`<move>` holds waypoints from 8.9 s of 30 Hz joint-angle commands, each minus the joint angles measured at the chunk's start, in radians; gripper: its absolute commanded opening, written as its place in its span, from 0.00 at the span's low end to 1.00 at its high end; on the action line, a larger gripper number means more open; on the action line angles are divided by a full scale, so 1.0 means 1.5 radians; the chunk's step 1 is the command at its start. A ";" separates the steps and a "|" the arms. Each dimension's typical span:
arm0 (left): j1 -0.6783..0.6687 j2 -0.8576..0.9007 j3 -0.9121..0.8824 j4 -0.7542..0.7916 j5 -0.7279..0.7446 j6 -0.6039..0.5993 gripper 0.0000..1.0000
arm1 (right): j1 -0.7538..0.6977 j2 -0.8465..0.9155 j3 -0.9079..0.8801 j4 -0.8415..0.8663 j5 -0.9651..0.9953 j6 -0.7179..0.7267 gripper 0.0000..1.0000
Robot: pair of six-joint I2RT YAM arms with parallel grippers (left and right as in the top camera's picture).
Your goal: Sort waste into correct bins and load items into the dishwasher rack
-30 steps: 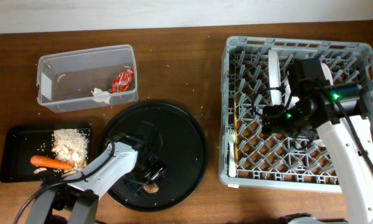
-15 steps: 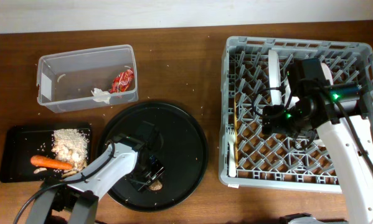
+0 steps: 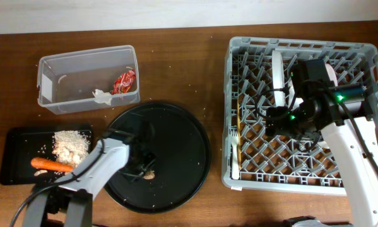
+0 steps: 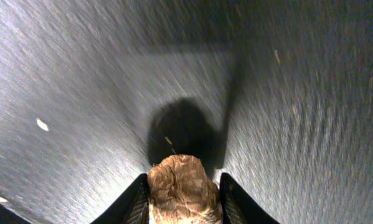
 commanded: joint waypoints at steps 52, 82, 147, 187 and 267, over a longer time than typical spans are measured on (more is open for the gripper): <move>0.531 0.014 0.302 0.028 -0.066 0.329 0.86 | -0.004 0.003 -0.004 0.021 -0.053 -0.001 0.90; 0.139 -0.357 0.408 -0.323 -0.083 0.620 0.99 | -0.126 -0.122 -0.004 0.021 -0.120 -0.154 0.99; 0.139 -0.754 0.145 -0.298 -0.197 0.619 0.99 | -0.051 -0.924 -0.769 0.786 -0.115 -0.146 0.98; 0.139 -0.754 0.145 -0.298 -0.197 0.619 0.99 | -0.051 -0.929 -0.975 0.918 0.053 -0.169 0.98; 0.185 -1.039 -0.523 0.495 -0.044 0.704 0.99 | -0.051 -0.929 -0.975 0.918 0.053 -0.169 0.98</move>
